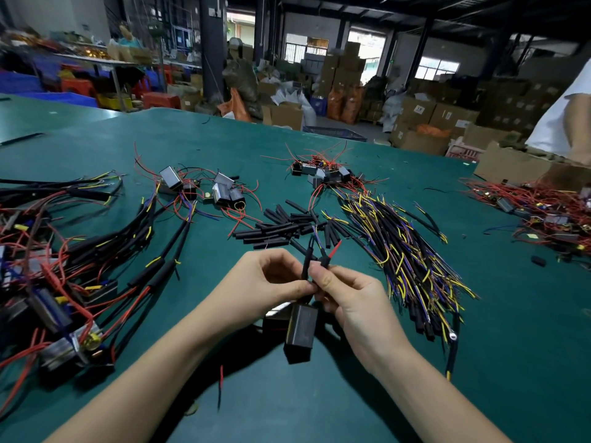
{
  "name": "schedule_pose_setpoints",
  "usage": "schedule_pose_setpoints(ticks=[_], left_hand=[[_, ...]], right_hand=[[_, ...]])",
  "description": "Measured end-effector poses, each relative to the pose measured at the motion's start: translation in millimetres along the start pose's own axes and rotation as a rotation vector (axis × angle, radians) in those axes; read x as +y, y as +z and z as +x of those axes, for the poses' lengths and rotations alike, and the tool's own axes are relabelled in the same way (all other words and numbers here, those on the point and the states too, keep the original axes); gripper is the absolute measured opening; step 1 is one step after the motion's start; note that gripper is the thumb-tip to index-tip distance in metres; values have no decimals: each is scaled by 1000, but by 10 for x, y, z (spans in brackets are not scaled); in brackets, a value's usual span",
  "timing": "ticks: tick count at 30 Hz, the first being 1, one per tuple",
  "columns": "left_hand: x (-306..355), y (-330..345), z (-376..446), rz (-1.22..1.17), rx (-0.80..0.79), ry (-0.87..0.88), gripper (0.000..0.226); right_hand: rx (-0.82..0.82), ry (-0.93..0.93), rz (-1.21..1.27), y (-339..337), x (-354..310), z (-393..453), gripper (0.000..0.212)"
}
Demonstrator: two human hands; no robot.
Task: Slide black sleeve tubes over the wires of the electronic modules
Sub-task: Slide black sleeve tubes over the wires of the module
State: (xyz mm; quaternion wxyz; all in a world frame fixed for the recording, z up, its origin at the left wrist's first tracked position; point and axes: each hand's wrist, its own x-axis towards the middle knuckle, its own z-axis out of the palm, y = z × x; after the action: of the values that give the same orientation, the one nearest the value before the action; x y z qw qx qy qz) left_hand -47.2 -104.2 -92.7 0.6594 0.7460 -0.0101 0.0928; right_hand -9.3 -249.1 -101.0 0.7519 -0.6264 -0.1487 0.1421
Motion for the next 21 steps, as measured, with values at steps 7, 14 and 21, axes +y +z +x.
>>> schedule_pose_setpoints(ticks=[7,14,21], left_hand=[[-21,-29,1,133,-12,9,26],[-50,-32,12,105,-109,24,15],[-36,-10,3,99,-56,53,25]], right_hand=[[70,-54,167,-18,-47,-5,35],[-13,-173,-81,-57,-95,-15,5],[32,-228,-14,-58,-120,-5,11]])
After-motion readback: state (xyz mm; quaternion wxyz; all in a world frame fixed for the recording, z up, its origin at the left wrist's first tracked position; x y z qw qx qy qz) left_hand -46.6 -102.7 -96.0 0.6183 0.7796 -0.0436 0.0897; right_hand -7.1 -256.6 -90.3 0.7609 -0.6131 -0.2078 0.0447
